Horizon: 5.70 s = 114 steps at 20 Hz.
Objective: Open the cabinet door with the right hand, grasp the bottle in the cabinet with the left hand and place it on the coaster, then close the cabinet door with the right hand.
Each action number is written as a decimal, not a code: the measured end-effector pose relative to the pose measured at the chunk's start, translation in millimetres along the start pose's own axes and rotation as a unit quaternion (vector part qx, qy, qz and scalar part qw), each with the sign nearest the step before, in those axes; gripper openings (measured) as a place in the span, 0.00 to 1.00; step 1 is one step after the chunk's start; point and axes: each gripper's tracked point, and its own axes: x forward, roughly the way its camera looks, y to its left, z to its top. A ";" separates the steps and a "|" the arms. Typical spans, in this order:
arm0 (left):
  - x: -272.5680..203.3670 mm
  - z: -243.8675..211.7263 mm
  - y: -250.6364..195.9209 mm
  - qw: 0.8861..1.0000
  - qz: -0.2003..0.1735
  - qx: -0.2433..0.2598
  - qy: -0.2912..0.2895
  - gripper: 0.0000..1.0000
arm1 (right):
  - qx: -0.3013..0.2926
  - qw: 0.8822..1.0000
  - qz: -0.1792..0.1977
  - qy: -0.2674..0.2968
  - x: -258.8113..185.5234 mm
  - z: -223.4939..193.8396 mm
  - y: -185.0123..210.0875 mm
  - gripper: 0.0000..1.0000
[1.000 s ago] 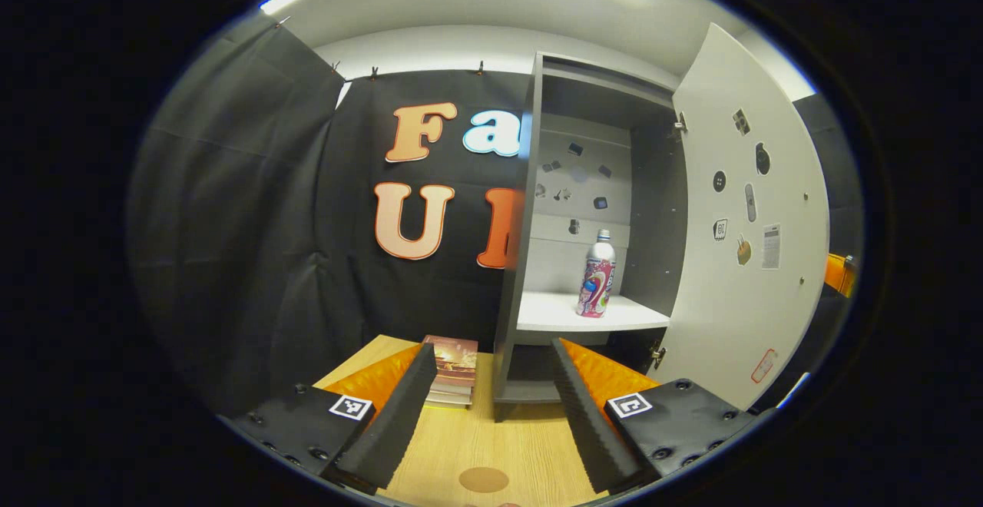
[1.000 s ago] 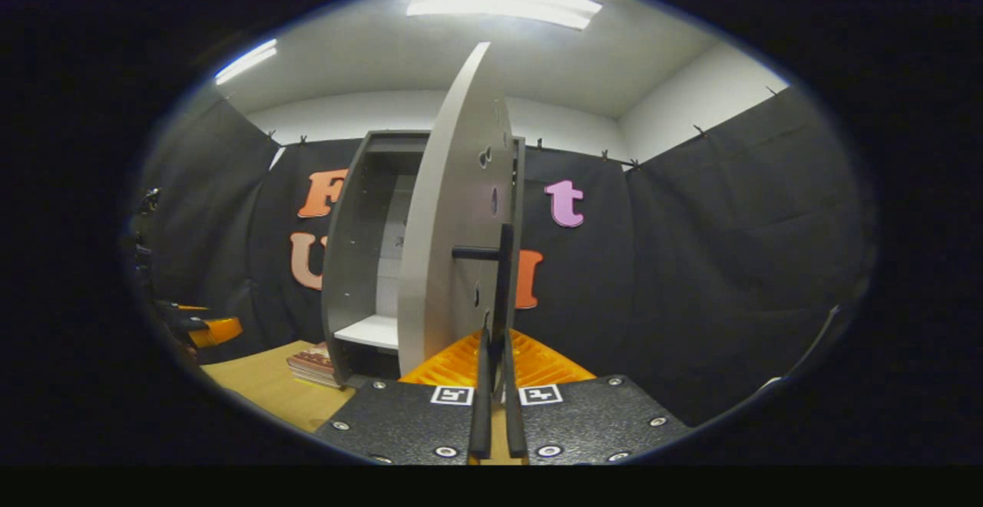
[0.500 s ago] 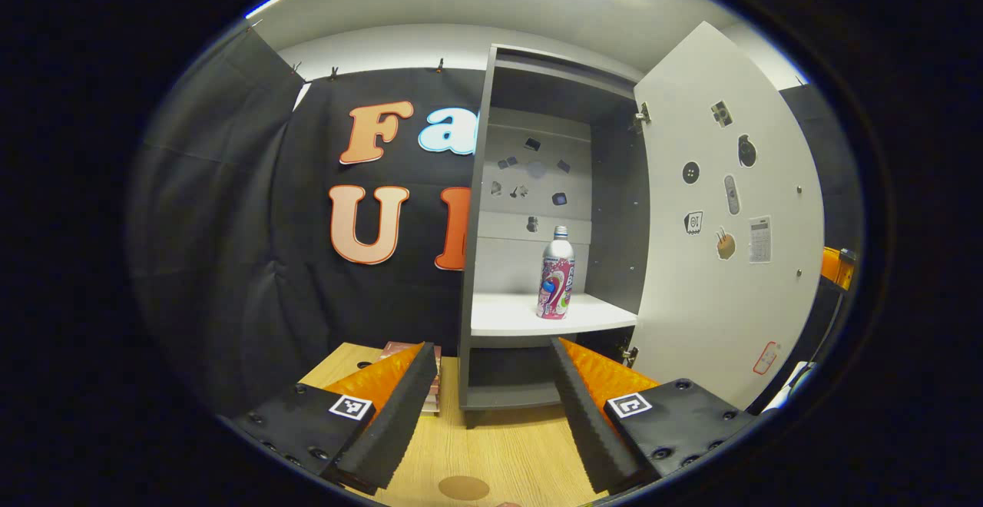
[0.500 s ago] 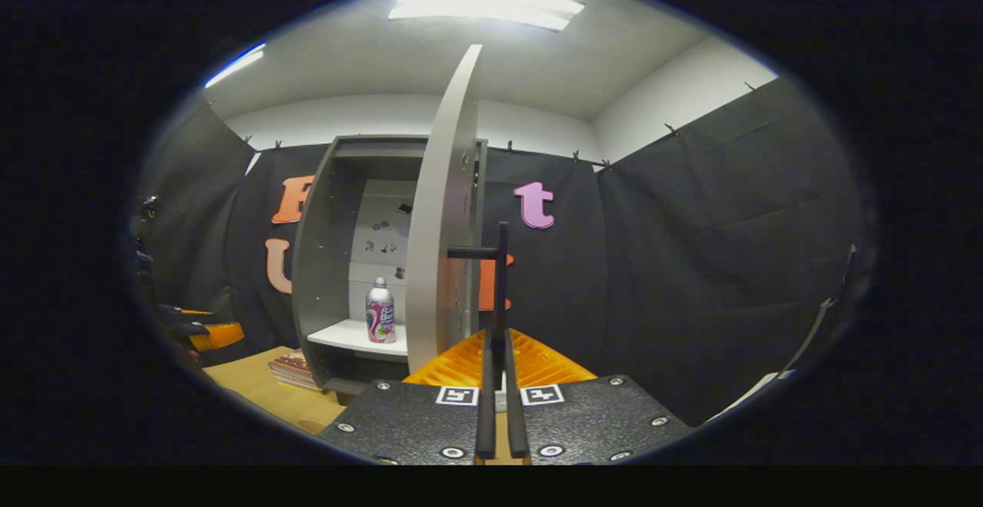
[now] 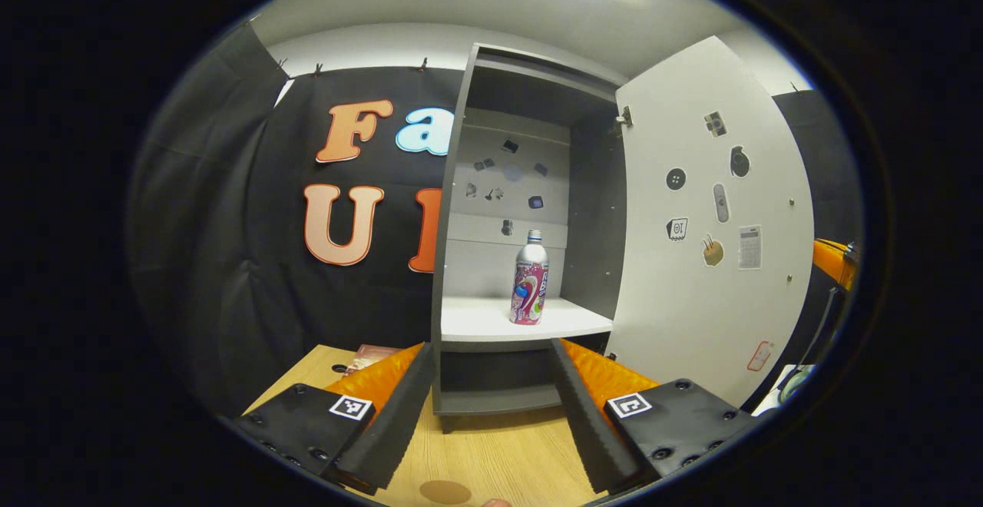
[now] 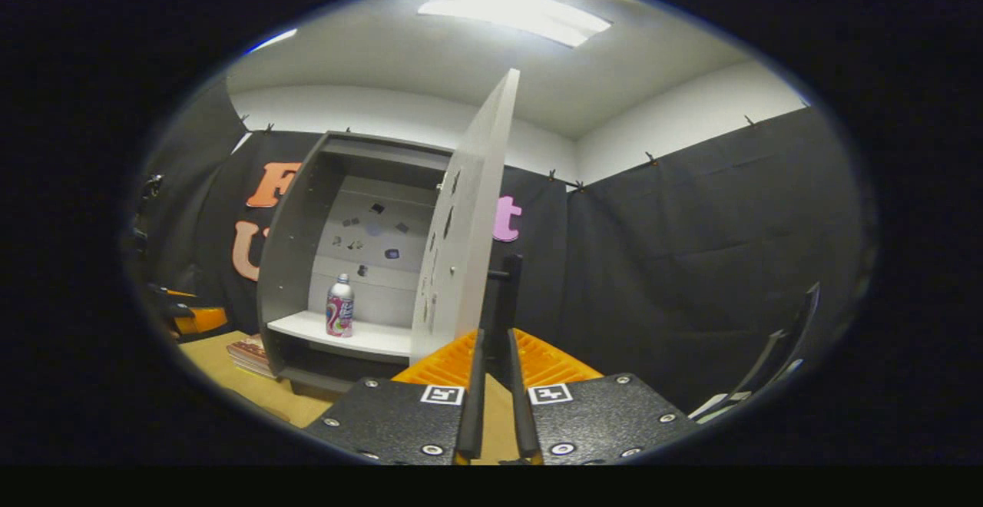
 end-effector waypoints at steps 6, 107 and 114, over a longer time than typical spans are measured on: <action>14.0 15.5 -20.1 0.999 -0.026 -0.024 -0.016 0.95 | 0.014 0.998 0.053 0.009 -20.1 -2.9 35.8 0.22; 11.8 -282.1 57.4 0.994 -0.070 0.014 0.079 0.83 | 0.078 0.984 0.110 0.113 -41.6 -125.9 281.6 0.95; 15.9 -304.7 58.2 0.992 -0.072 0.042 0.091 0.83 | 0.104 0.975 0.116 0.155 -48.0 -152.3 285.4 0.95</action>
